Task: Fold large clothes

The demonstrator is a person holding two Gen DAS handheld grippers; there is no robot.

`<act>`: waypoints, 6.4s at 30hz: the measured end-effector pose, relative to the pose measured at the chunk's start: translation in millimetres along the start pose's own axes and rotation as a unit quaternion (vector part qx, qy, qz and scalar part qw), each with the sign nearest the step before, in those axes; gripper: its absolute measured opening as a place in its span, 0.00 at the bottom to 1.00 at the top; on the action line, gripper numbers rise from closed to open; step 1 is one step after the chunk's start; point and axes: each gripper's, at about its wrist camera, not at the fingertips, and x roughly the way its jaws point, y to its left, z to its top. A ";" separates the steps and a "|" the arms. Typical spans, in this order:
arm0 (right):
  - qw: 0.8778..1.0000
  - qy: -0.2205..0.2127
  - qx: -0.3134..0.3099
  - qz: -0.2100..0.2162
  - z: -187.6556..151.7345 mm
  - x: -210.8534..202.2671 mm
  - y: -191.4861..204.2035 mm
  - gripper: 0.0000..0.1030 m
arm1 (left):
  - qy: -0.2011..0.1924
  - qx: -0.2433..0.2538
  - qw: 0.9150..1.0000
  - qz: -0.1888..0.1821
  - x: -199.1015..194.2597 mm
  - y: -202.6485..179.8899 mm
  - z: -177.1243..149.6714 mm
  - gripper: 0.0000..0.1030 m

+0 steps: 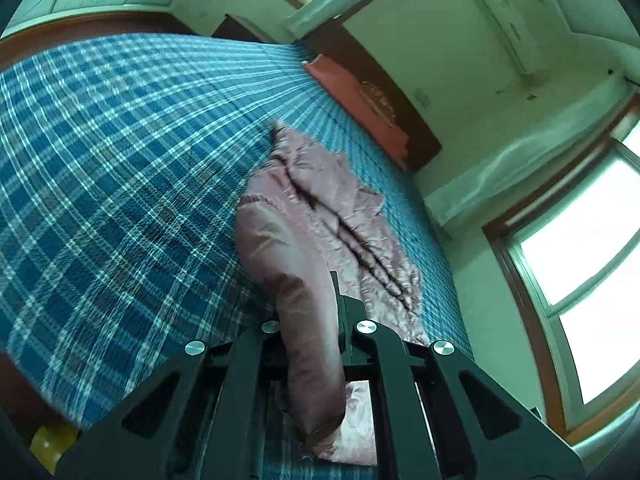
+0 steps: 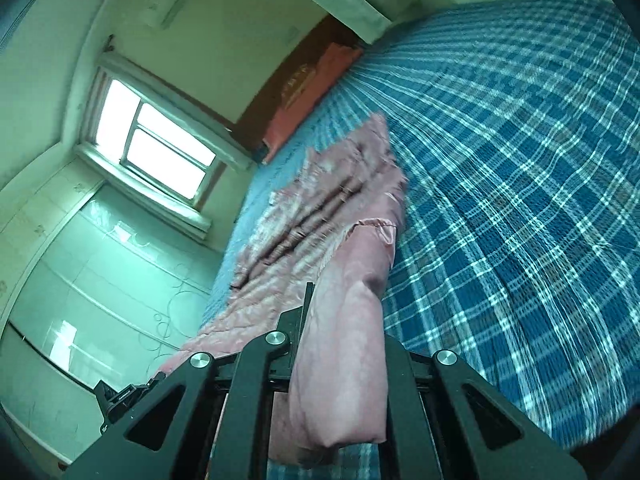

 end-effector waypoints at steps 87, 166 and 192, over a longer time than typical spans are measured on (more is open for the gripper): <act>0.953 0.110 -0.202 -0.195 247.3 475.3 53.5 0.64 | 0.041 0.131 0.971 0.193 442.2 -15.7 230.4 0.67; 0.992 -0.004 0.098 -0.081 80.5 193.6 -54.2 0.16 | -0.006 -0.151 0.985 0.078 208.5 56.8 58.2 0.11; 0.989 -0.011 0.125 -0.077 49.6 118.1 -83.1 0.63 | 0.020 -0.169 0.983 0.068 112.5 109.4 0.0 0.60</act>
